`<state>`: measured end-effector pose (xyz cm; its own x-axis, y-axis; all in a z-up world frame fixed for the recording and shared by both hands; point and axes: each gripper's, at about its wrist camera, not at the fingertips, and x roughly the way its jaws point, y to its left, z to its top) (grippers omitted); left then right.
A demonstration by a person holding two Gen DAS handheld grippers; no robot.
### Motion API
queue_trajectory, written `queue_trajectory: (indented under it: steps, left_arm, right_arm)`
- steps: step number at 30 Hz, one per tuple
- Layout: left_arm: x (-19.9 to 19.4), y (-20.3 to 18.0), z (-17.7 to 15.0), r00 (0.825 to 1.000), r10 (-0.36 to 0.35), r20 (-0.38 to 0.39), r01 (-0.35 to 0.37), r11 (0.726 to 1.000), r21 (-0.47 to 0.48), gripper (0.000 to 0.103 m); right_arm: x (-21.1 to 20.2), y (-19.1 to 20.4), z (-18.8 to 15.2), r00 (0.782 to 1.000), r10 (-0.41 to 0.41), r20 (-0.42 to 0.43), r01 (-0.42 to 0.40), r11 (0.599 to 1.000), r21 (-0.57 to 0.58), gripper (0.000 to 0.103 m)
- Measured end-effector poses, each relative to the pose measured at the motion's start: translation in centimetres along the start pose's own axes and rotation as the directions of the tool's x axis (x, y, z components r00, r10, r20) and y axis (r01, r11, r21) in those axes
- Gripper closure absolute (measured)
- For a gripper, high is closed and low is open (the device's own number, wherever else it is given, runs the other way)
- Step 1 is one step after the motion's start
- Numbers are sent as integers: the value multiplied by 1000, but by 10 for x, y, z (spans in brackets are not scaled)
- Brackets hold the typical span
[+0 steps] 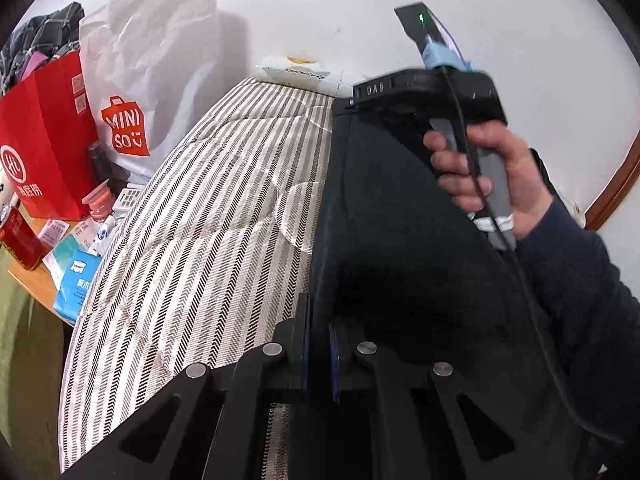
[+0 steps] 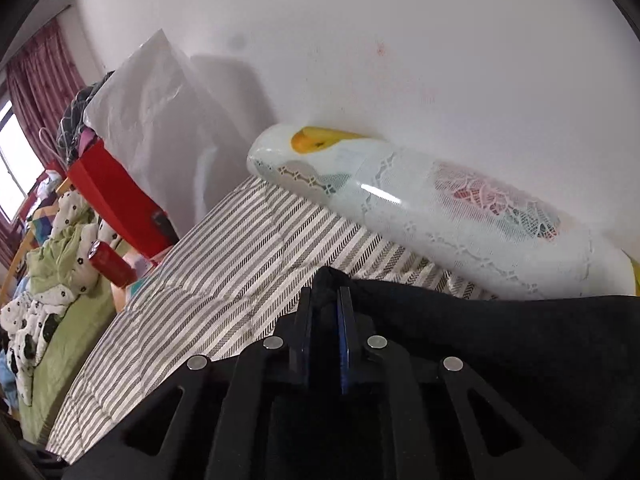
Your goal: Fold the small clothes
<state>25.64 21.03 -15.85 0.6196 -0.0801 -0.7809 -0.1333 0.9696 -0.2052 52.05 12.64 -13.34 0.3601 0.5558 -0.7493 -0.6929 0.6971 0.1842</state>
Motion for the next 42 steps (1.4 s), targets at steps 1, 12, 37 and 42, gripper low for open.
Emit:
queue_trajectory:
  steps: [1,12,37,42]
  left_arm:
    - [-1,0,0,1000,5,-2,-5,1000,2,93]
    - [-25,-17,15,997,-5,74,3,999,33,60]
    - [-34,-67,-23,993,118,-23,-115,988,101,49]
    - [-48,-76,-44,997,70,-13,-69,994,86,47]
  right_arm:
    - [-4,0,2,1000,-2,-2,2,1000,10,83]
    - [-144,-45,-69,963,-266,46,264,963,47,55]
    - [-379,-130,-314,706,-708,28,652,664,366,32]
    - [-448,-162,-400,596,-800,-67,743,517,425,16]
